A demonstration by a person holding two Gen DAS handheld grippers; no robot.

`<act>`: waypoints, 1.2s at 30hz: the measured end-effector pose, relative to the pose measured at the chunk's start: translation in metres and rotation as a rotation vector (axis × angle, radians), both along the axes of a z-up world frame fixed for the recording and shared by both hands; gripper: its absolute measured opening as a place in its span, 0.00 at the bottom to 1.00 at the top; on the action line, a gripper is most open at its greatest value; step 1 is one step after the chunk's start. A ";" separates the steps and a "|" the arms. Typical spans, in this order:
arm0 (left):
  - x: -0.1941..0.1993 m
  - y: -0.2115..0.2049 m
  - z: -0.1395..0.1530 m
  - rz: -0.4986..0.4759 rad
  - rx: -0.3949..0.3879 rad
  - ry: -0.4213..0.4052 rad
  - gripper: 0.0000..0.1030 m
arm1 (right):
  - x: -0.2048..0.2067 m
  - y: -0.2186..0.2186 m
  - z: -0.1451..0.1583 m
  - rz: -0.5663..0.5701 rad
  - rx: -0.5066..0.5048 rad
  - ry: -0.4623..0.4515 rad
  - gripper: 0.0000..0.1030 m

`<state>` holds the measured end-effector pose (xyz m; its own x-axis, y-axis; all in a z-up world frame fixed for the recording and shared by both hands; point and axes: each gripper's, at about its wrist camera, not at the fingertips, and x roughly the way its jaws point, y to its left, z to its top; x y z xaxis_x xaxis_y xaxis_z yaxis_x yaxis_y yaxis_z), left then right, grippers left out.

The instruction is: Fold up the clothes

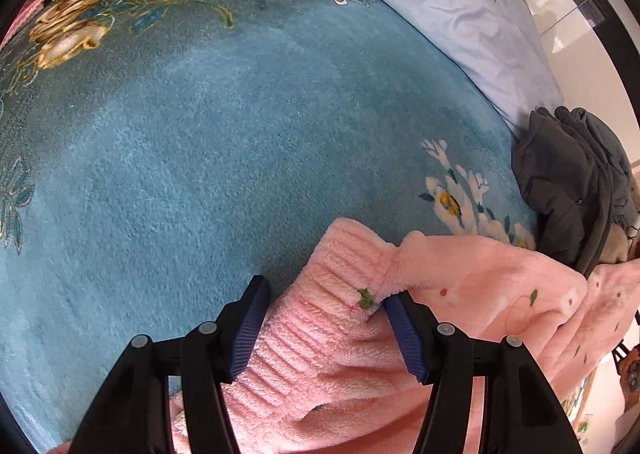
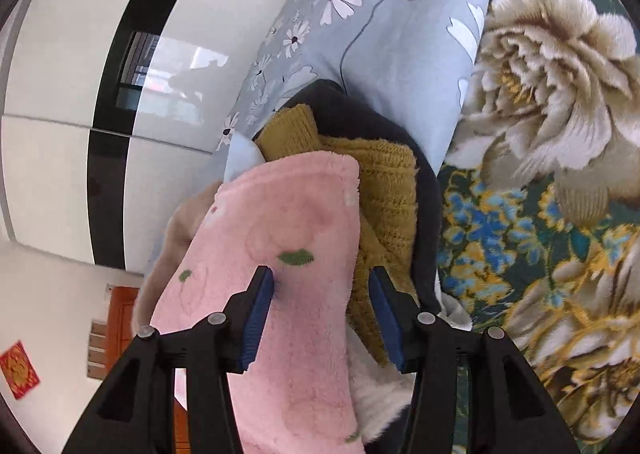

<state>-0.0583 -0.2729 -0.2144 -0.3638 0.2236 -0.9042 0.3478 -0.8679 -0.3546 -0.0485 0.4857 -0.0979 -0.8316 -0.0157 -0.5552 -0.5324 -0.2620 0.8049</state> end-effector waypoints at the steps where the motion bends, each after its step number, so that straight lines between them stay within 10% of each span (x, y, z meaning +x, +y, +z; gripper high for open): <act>1: 0.000 0.000 0.000 0.000 0.000 -0.002 0.62 | -0.003 0.003 -0.004 -0.020 -0.029 0.011 0.50; 3: -0.001 0.000 0.001 -0.002 -0.001 -0.007 0.62 | -0.009 0.010 -0.011 -0.059 -0.086 0.032 0.48; 8: -0.003 0.005 0.002 0.001 -0.018 -0.019 0.62 | -0.024 0.010 0.016 -0.002 -0.008 0.029 0.08; 19: -0.003 0.009 0.005 0.015 -0.017 -0.023 0.62 | 0.088 0.002 0.137 0.124 0.458 0.126 0.05; 27: -0.009 0.015 0.005 0.013 -0.036 -0.038 0.62 | 0.233 0.054 -0.026 -0.031 0.289 -0.431 0.05; 31: -0.014 0.022 0.003 0.015 -0.066 -0.053 0.62 | 0.263 0.057 -0.064 -0.088 0.191 -0.473 0.05; 36: -0.018 0.035 0.006 -0.001 -0.148 -0.032 0.43 | 0.236 0.053 -0.035 -0.002 0.297 -0.465 0.05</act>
